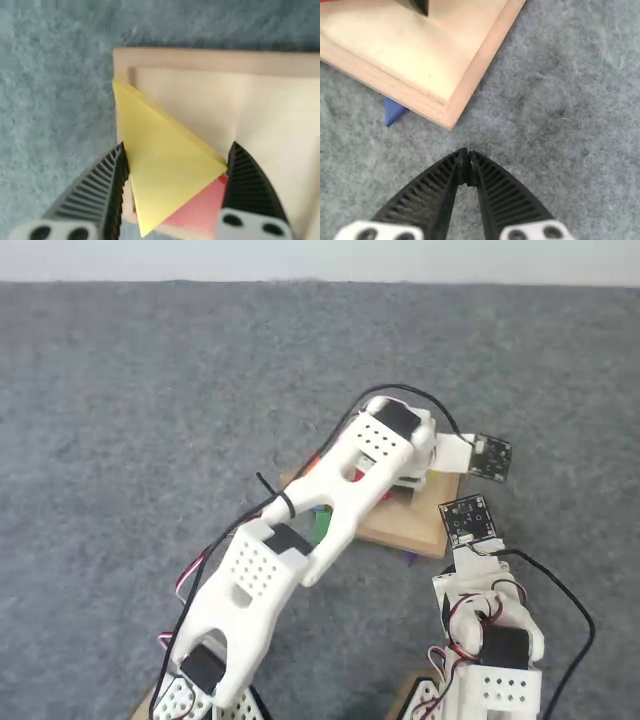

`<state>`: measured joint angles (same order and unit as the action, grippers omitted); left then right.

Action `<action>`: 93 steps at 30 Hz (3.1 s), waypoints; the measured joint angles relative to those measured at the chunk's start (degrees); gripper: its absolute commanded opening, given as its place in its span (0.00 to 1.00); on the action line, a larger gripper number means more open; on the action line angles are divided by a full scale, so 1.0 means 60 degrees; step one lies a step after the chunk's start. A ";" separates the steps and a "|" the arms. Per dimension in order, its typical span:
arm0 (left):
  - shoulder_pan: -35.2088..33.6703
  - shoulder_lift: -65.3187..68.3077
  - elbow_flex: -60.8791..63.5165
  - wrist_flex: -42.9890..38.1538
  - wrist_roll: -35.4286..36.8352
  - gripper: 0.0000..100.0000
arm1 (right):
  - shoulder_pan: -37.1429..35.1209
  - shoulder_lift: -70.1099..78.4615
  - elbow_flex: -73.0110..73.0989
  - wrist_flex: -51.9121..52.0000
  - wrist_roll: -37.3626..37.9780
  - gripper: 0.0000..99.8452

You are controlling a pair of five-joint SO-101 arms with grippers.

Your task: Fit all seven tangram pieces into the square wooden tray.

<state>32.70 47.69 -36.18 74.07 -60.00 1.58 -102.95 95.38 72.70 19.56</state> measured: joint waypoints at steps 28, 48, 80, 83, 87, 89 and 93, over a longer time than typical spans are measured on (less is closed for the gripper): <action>-0.0147 0.0015 0.0000 -0.1026 0.0527 0.32 | 0.0000 0.0000 0.0000 0.0000 0.0000 0.01; -0.0586 -0.2813 -0.0234 0.1758 0.2432 0.31 | 0.0000 0.0000 0.0000 0.0000 0.0000 0.01; -0.2828 -0.5245 0.9231 -0.7282 1.0637 0.31 | 0.0000 0.0000 0.0000 0.0000 0.0000 0.01; -0.2828 -0.4396 0.8498 -0.7282 1.0813 0.31 | 0.0000 0.0000 0.0000 0.0000 0.0000 0.01; -0.2886 -0.3941 0.7956 -0.7267 1.1077 0.31 | 0.0000 0.0000 0.0000 0.0000 0.0000 0.01; -0.3062 -0.3927 0.7853 -0.7267 1.1106 0.31 | 0.0000 0.0000 0.0000 0.0000 0.0000 0.01; -0.3165 -0.3912 0.7766 -0.7267 1.1150 0.31 | 0.0000 0.0000 0.0000 0.0000 0.0000 0.01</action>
<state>13.71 24.22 10.42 30.46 6.90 1.58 -102.95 95.38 72.70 19.56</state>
